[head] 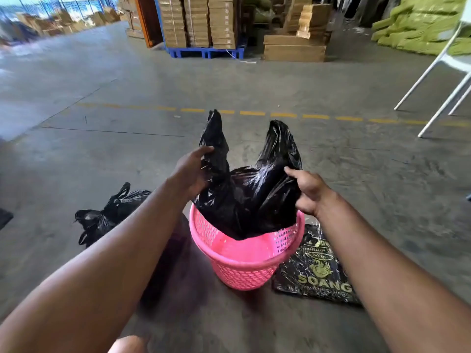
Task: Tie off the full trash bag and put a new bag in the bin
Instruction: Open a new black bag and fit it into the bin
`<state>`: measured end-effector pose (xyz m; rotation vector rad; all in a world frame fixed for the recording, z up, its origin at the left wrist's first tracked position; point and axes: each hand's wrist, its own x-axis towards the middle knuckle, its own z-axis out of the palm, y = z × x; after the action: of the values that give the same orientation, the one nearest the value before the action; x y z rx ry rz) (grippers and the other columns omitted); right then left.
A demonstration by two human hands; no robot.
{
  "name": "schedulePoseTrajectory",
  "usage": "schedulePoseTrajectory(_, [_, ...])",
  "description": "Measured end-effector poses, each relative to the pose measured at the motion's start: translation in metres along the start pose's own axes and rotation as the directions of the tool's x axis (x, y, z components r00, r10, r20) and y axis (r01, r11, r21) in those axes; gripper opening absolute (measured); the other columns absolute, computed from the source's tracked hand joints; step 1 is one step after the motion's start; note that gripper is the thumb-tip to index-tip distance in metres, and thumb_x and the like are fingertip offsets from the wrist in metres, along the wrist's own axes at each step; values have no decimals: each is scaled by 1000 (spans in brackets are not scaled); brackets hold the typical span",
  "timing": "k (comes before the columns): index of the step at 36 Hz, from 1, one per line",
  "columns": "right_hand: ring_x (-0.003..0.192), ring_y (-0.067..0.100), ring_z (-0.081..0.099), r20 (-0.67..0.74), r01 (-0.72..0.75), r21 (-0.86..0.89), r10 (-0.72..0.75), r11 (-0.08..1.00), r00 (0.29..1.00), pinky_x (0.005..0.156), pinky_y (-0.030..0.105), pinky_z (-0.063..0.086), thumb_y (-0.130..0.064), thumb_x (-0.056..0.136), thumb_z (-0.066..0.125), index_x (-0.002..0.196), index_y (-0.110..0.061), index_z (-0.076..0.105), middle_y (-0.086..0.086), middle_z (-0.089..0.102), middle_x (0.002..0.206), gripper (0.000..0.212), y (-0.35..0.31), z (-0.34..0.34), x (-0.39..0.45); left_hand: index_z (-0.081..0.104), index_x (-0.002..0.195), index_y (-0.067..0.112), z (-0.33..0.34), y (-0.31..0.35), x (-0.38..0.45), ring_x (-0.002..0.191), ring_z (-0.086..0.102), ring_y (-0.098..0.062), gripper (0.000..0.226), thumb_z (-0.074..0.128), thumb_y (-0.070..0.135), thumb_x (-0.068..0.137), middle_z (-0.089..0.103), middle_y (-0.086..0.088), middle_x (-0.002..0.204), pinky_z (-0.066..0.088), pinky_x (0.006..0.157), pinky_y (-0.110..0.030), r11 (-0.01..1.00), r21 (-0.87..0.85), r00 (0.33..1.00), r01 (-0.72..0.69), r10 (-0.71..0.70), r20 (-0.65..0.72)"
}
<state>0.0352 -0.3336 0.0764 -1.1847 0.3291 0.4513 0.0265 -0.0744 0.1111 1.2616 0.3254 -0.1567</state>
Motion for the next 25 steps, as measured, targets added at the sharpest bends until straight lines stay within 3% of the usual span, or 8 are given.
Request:
schedulePoseTrajectory(4, [92,32,72,24,7,199,-12,980,1000,73,44,62,-30,107,32,126,-2,60,18,70,111,45,-2,10,4,61,100,16,8,0,-3,59,60,-13,10,63,21,92,64,-1,78,47,56,-24,986,80,988,-146,149,-40])
schedulePoseTrajectory(7, [80,32,76,-101,76,310,-47,948,994,80,48,55,-30,106,30,125,-2,60,19,74,102,46,-3,4,10,62,95,18,4,-7,-5,59,60,-13,4,62,16,92,63,1,74,44,56,-26,967,158,976,-198,209,-57])
schedulePoseTrajectory(10, [91,35,68,-238,118,375,-27,919,971,71,47,54,-26,105,31,123,-6,61,19,70,106,40,-4,-9,12,61,91,19,-8,-14,-7,57,63,-16,9,55,16,97,63,0,72,50,51,-24,958,207,966,-200,228,-121])
schedulePoseTrajectory(13, [98,35,69,-362,145,363,-4,920,932,54,44,60,-23,101,39,126,-8,63,19,70,117,37,-5,-33,17,62,98,14,-31,-20,-4,80,72,-40,19,60,31,90,69,-16,87,63,66,-46,919,329,922,-220,305,-237])
schedulePoseTrajectory(15, [100,34,72,-439,172,292,-28,941,898,59,47,61,-21,96,48,127,-10,65,17,71,120,37,-8,-49,19,61,100,7,-43,-23,-2,80,69,-36,35,63,38,85,67,-20,90,60,71,-59,899,388,915,-204,316,-252])
schedulePoseTrajectory(19, [88,32,73,-484,229,72,-167,971,859,79,54,58,-16,93,56,120,-3,66,18,73,112,31,-18,-54,5,60,102,17,-37,-22,-6,56,62,-13,16,62,32,96,63,1,76,51,46,-22,943,285,971,-170,209,-112])
schedulePoseTrajectory(22, [80,32,72,-400,240,-10,-224,971,889,72,45,61,-15,88,59,113,0,70,20,73,101,31,-20,-46,-1,55,83,18,-29,-22,-5,44,56,-4,16,63,19,97,60,8,58,45,41,-16,946,251,971,-207,229,-63])
schedulePoseTrajectory(25, [60,29,66,-330,207,-39,-208,978,921,58,35,57,-9,71,60,88,-7,70,17,68,80,19,-18,-38,-3,55,78,15,-25,-21,-1,45,55,-9,19,61,6,93,58,-3,69,47,41,-19,956,226,977,-186,205,-65])
